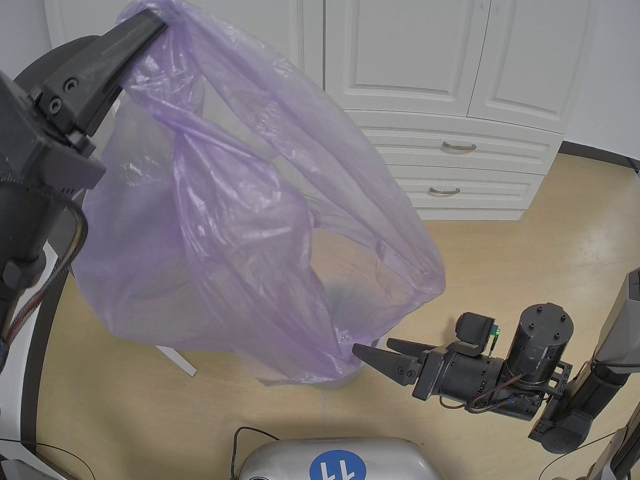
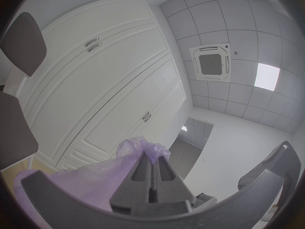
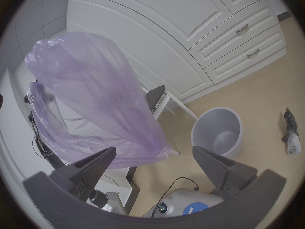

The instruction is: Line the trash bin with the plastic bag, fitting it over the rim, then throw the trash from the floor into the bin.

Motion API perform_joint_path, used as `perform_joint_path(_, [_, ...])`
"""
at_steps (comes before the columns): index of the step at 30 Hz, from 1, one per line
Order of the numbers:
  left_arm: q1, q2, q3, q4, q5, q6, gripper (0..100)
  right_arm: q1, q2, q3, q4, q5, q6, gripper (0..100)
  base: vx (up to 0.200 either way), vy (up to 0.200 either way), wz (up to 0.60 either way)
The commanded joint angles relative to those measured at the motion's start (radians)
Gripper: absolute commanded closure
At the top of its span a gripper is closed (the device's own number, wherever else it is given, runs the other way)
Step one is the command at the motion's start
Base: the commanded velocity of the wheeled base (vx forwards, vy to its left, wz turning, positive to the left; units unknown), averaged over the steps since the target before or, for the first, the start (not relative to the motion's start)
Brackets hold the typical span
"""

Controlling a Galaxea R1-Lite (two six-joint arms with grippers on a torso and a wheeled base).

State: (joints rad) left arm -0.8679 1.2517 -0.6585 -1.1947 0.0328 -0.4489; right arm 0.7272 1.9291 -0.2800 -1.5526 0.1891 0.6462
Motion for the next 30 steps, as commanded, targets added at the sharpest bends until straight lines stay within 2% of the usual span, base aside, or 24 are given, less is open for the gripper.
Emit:
perform_joint_path(1, [-0.003,0.002,0.000,0.000,0.001,-0.001,100,0.027,0.005,-0.007,-0.018,-0.022,0.003,0,0.000,0.000,0.00])
perform_joint_path(5, [-0.006,0.002,0.000,0.000,0.001,-0.001,100,0.047,0.005,-0.015,-0.018,-0.056,0.007,0,0.000,0.000,0.00])
perform_joint_path(22, [-0.016,-0.005,0.005,0.000,0.001,0.003,100,0.072,0.053,-0.057,-0.018,-0.096,0.012,0,0.000,0.000,0.00])
perform_joint_path(30, [-0.014,-0.005,0.004,0.000,0.001,0.003,100,0.080,0.091,-0.088,-0.018,-0.152,0.015,0,0.000,0.000,0.00])
